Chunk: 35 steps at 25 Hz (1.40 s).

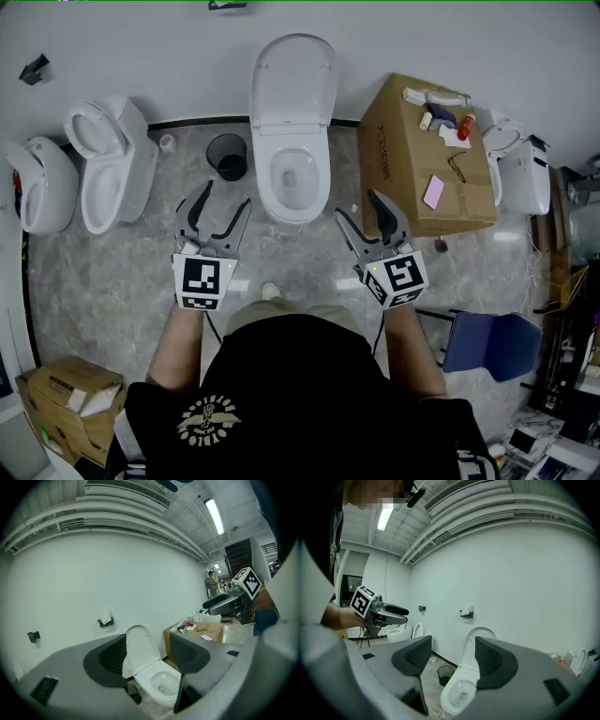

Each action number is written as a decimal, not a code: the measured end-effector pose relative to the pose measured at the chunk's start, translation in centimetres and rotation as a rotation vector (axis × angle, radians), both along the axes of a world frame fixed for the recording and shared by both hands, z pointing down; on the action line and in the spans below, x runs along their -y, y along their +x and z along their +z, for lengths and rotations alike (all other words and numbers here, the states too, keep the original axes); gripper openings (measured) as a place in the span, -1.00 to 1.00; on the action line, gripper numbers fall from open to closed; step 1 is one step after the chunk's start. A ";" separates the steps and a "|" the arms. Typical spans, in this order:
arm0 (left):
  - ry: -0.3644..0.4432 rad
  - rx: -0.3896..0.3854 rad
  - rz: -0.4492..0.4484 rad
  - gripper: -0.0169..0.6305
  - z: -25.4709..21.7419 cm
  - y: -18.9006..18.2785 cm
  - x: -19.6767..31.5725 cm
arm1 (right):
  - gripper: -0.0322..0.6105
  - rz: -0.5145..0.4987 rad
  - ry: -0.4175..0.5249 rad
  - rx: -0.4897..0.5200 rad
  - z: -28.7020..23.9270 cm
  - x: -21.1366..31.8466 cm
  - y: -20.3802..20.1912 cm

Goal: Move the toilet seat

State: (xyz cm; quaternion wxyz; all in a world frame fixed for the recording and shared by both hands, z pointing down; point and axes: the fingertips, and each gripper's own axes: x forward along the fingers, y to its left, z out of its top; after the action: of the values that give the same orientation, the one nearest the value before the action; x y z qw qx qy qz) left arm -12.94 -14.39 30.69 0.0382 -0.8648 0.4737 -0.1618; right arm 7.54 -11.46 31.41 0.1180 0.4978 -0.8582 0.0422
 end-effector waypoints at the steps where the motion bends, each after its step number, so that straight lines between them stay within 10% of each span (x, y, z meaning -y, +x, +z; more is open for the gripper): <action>1: -0.004 0.001 0.000 -0.06 0.4 -0.3 0.6 | -0.03 0.005 -0.005 -0.004 0.3 0.4 -0.1; 35: -0.459 0.082 -0.023 -0.06 37.9 1.2 10.2 | -0.03 -0.004 -0.515 -0.109 37.5 8.3 7.7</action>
State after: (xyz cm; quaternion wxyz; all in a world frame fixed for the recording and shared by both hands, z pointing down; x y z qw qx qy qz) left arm -11.74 -24.58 68.62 -0.1421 -0.8382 0.4323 -0.3006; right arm 15.27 -19.78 68.91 0.2870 0.4513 -0.8124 0.2321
